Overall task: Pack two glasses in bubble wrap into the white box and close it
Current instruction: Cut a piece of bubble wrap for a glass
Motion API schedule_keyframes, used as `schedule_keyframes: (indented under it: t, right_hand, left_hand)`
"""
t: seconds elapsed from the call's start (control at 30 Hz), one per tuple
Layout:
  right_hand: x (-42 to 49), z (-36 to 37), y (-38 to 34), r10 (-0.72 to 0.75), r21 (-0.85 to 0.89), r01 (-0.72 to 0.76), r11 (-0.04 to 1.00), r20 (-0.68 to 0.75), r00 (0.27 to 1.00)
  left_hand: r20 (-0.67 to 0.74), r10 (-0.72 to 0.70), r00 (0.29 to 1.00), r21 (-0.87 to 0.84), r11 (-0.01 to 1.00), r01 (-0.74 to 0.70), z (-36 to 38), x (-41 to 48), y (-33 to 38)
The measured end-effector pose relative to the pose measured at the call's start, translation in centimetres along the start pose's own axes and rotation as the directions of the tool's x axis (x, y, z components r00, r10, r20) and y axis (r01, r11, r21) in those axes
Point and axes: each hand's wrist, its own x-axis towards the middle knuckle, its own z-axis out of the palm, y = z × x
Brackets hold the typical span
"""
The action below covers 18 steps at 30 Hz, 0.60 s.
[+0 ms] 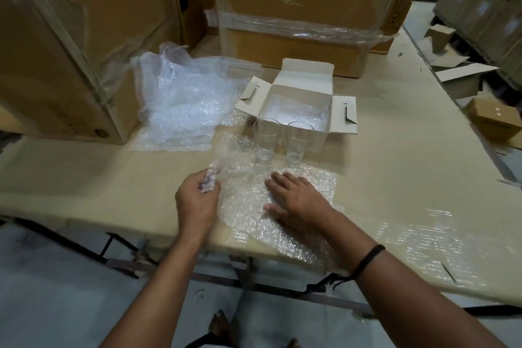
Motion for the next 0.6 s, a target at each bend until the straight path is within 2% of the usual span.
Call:
schedule_keyframes:
  t: [0.07, 0.1, 0.17, 0.2, 0.23, 0.3, 0.37, 0.43, 0.47, 0.5, 0.57, 0.6]
  right_hand:
    - [-0.2, -0.5, -0.1, 0.044, 0.233, -0.02, 0.972, -0.101, 0.994]
    - [-0.3, -1.0, -0.2, 0.134, 0.396, -0.043, 0.917, -0.205, 0.97]
    - [-0.6, -2.6, -0.9, 0.385, 0.694, -0.037, 0.719, -0.354, 0.852]
    - [-0.7, -3.6, -1.5, 0.466, 0.774, -0.025, 0.633, -0.355, 0.811]
    - [-0.8, -4.7, -2.0, 0.501, 0.824, -0.029, 0.566, -0.316, 0.806]
    - [-0.2, -6.2, -3.1, 0.49, 0.865, -0.107, 0.49, -0.172, 0.855]
    - [0.8, -6.6, -4.2, 0.487, 0.821, -0.245, 0.517, -0.047, 0.872]
    - [1.8, -6.4, -4.9, 0.518, 0.783, -0.317, 0.535, -0.008, 0.855]
    - [2.0, -6.3, -4.8, 0.533, 0.811, -0.298, 0.503, -0.02, 0.846]
    - [2.0, -6.2, -4.6, 0.542, 0.862, -0.248, 0.441, -0.036, 0.839]
    - [1.3, -6.4, -4.0, 0.549, 0.963, -0.106, 0.247, -0.048, 0.835]
    - [0.8, -6.5, -3.7, 0.549, 0.989, -0.048, 0.138, -0.036, 0.835]
  left_hand:
    - [-0.001, 0.122, 0.993, 0.005, 0.993, -0.122, 0.5, -1.0, 0.6]
    - [0.016, 0.198, 0.98, -0.006, 0.98, -0.197, 0.7, -1.5, 0.8]
    - [0.097, 0.364, 0.926, 0.006, 0.93, -0.367, 0.9, -2.3, 0.9]
    - [0.162, 0.429, 0.888, 0.041, 0.897, -0.441, 1.1, -2.7, 0.8]
    - [0.23, 0.469, 0.852, 0.084, 0.863, -0.498, 1.3, -3.0, 0.6]
    - [0.342, 0.506, 0.792, 0.155, 0.801, -0.579, 1.8, -3.4, 0.2]
    - [0.415, 0.571, 0.709, 0.141, 0.729, -0.67, 2.0, -3.7, 0.1]
    - [0.42, 0.64, 0.643, 0.105, 0.67, -0.735, 1.9, -3.9, 0.0]
    - [0.408, 0.64, 0.651, 0.131, 0.664, -0.736, 1.7, -4.0, -0.2]
    - [0.391, 0.609, 0.69, 0.19, 0.68, -0.708, 1.5, -3.9, -0.5]
    - [0.349, 0.482, 0.804, 0.28, 0.765, -0.58, 1.0, -3.8, -1.1]
    - [0.346, 0.421, 0.839, 0.274, 0.81, -0.519, 0.9, -3.6, -1.3]
